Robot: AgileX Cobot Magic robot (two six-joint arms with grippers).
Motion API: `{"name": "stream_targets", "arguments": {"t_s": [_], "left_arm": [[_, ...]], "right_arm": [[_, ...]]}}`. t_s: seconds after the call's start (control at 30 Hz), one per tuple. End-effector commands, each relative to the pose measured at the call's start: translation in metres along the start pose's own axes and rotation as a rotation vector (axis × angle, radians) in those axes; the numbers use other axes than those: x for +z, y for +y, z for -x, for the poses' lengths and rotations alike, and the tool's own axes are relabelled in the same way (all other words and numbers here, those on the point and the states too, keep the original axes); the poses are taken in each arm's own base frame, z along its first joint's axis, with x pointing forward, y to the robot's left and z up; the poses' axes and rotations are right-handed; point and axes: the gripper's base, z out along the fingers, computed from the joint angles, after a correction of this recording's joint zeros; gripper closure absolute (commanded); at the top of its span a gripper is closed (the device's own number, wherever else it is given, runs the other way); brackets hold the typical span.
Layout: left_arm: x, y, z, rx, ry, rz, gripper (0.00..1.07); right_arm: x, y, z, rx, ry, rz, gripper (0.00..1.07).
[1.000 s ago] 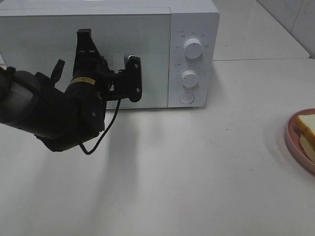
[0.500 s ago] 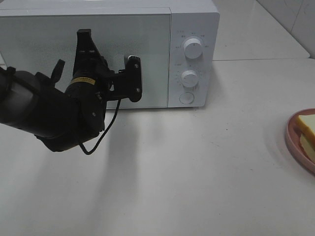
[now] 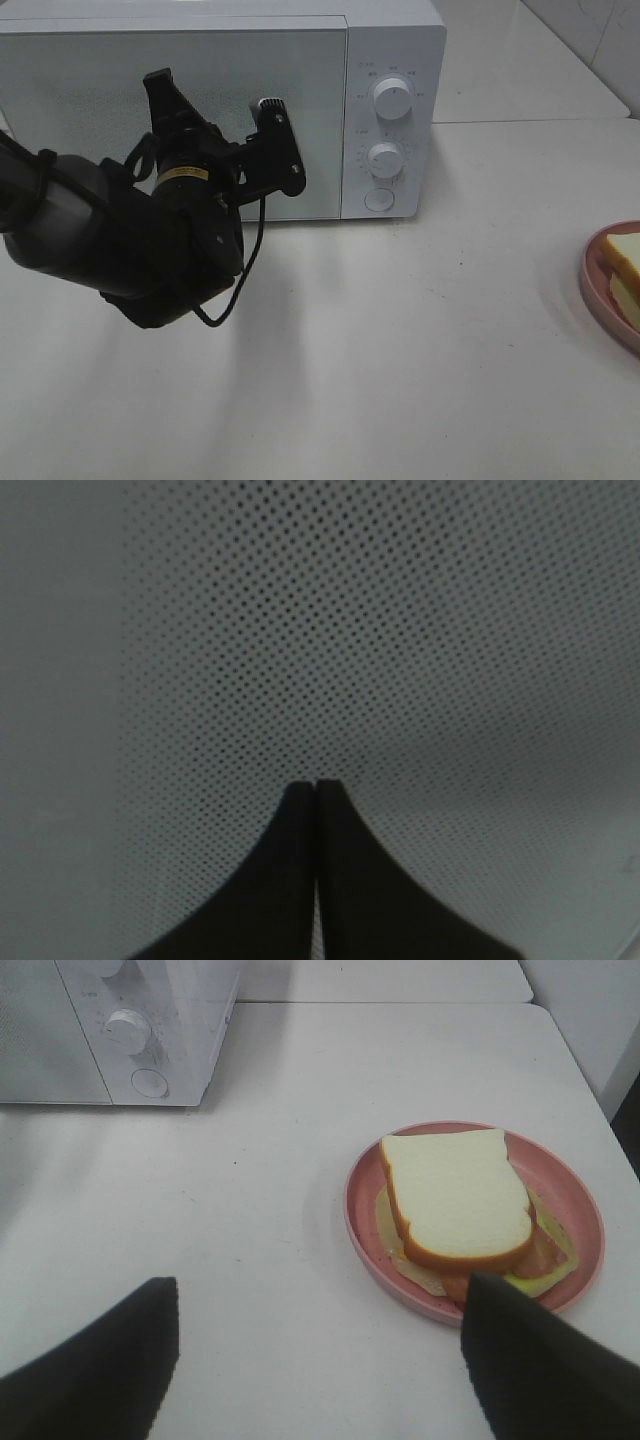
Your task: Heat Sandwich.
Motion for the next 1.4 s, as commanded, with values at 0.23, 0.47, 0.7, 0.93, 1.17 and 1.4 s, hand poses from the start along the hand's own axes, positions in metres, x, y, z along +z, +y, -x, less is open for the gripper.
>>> {"name": "stream_targets", "arguments": {"t_s": [0.23, 0.47, 0.7, 0.93, 1.17, 1.4], "left_arm": [[-0.032, 0.009, 0.017, -0.334, 0.036, -0.147, 1.07], [-0.053, 0.036, 0.028, -0.779, 0.032, -0.406, 1.07], [-0.07, 0.049, 0.042, -0.988, -0.032, -0.626, 1.07], [-0.089, 0.04, 0.057, -1.002, -0.122, -0.978, 1.07], [-0.091, 0.043, 0.051, -0.983, -0.215, -1.419, 1.07], [-0.07, 0.06, 0.026, -1.108, -0.094, -1.522, 0.69]], "right_arm": [[-0.003, 0.0, -0.002, -0.004, -0.023, -0.013, 0.32], [-0.003, 0.0, -0.002, -0.004, -0.023, -0.013, 0.32], [-0.003, 0.0, -0.002, -0.004, -0.023, -0.013, 0.32], [-0.003, 0.0, -0.002, -0.004, -0.023, -0.013, 0.32], [-0.003, 0.0, -0.002, -0.004, -0.023, -0.013, 0.32], [-0.003, 0.0, -0.002, -0.004, -0.023, -0.013, 0.32]]}}
